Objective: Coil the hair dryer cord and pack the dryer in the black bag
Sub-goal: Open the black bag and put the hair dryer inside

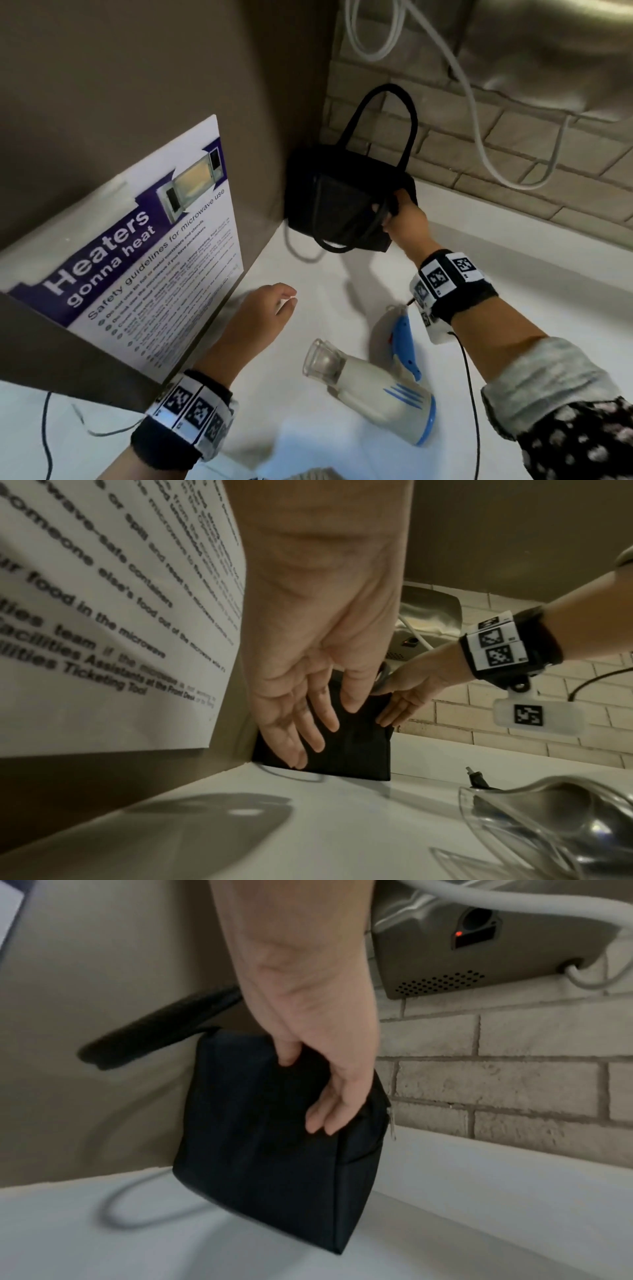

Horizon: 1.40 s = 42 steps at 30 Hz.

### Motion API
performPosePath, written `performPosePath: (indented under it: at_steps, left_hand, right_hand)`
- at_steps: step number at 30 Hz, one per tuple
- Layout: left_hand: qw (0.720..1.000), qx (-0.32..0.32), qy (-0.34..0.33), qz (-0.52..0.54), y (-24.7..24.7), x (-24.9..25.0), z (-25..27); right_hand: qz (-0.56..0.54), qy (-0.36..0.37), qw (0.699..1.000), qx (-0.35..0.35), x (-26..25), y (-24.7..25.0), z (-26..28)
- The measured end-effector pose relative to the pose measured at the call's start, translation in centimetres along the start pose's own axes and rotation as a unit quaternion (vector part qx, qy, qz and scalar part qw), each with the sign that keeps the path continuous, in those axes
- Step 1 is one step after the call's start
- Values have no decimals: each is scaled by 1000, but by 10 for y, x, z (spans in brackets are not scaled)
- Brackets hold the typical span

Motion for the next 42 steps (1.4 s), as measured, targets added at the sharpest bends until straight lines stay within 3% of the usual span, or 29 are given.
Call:
performPosePath:
  at_steps: [3, 7, 12, 20, 25, 28, 31, 33, 36, 40, 42]
  left_hand:
    - [999, 40, -8, 22, 13, -4, -1]
    - [992, 108, -10, 66, 32, -4, -2]
    - [967, 199, 7, 162, 60, -7, 13]
    - [937, 165, 19, 309, 77, -5, 30]
    - [975, 95, 18, 199, 75, 6, 30]
    - [980, 127, 6, 156, 84, 8, 30]
    - [980, 154, -13, 122, 89, 12, 32]
    - [982, 145, -11, 117, 85, 13, 33]
    - [984, 140, -12, 108, 80, 13, 33]
    - [984, 137, -1, 114, 79, 7, 33]
    - [984, 134, 1, 114, 79, 6, 34]
  right_hand:
    - [-93, 23, 995, 21, 4, 4, 16]
    - [-266, 45, 962, -50, -8, -3, 56]
    - [-274, 50, 954, -114, -9, -10, 102]
    - [-288, 43, 943, -161, -20, -10, 139]
    - [-281, 82, 931, -216, -34, -11, 141]
    - [-279, 81, 912, -290, -43, -14, 148]
    - [-231, 20, 948, -218, -29, -5, 126]
    - [-251, -47, 953, -165, -19, -6, 112]
    - [-319, -132, 925, -157, -11, -25, 100]
    - [-348, -241, 877, -229, 2, -65, 91]
    - [-357, -270, 864, -233, 11, -74, 81]
Point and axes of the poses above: each hand's wrist, its own z-axis away from the middle knuckle, its own y-axis out of the back of the hand, x = y × z, the point moved 10 cm from there along -z, towards the middle knuckle, and after that the axes turned 6 degrees about y, right-handed, at the moved point
